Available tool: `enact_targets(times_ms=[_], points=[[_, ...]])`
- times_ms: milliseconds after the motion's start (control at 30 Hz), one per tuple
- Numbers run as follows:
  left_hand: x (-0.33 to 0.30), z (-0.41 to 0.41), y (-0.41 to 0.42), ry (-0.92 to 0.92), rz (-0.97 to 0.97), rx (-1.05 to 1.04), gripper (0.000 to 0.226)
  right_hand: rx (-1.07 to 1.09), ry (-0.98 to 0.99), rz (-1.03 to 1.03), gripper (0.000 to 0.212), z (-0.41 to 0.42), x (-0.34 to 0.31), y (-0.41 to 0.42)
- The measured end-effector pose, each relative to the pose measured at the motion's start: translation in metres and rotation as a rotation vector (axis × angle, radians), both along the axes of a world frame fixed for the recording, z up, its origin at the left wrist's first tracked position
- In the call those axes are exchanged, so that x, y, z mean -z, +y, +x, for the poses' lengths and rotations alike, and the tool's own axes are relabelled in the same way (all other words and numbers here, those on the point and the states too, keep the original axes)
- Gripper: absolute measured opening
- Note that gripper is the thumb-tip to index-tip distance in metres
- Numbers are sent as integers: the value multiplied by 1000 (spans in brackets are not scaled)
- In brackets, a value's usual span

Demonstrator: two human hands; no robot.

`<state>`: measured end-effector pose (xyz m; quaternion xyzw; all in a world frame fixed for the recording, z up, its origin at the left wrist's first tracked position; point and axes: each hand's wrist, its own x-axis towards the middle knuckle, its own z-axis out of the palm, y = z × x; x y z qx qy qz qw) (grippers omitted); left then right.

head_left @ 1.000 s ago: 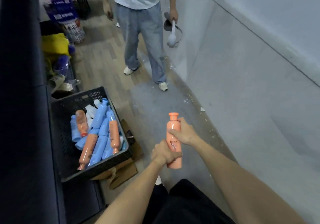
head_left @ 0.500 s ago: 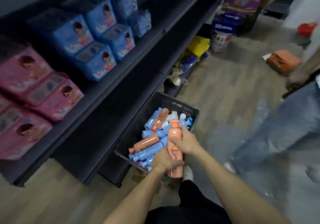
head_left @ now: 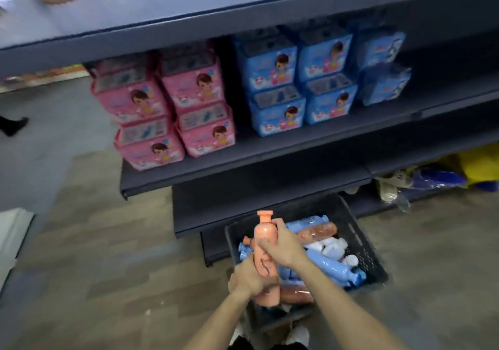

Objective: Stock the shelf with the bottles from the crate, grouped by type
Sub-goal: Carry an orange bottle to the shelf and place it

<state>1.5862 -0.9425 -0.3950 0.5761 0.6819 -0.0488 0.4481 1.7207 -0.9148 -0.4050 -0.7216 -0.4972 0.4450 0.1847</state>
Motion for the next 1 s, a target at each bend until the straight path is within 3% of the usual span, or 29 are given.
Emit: enact_targets(times_ms=[100,233,633,833,1000], points=[[-11,-20,13,4,79,-54,55,9,10,71,44,-23,-14,10],[-48,-33,43,-49,285,-85,61,29,-51,254,53,-39,-65,39],[-244,-63,91,-270,1142,-119,54,20,-41,1091,60,-63,-312,72],[-355,-83,116,-210,1467,-64,62,-57,7,1254,56,-78,-431,95],[-418,-105,145,-202,1552,-98,51,-111,27,1343,53,-102,-498,121]])
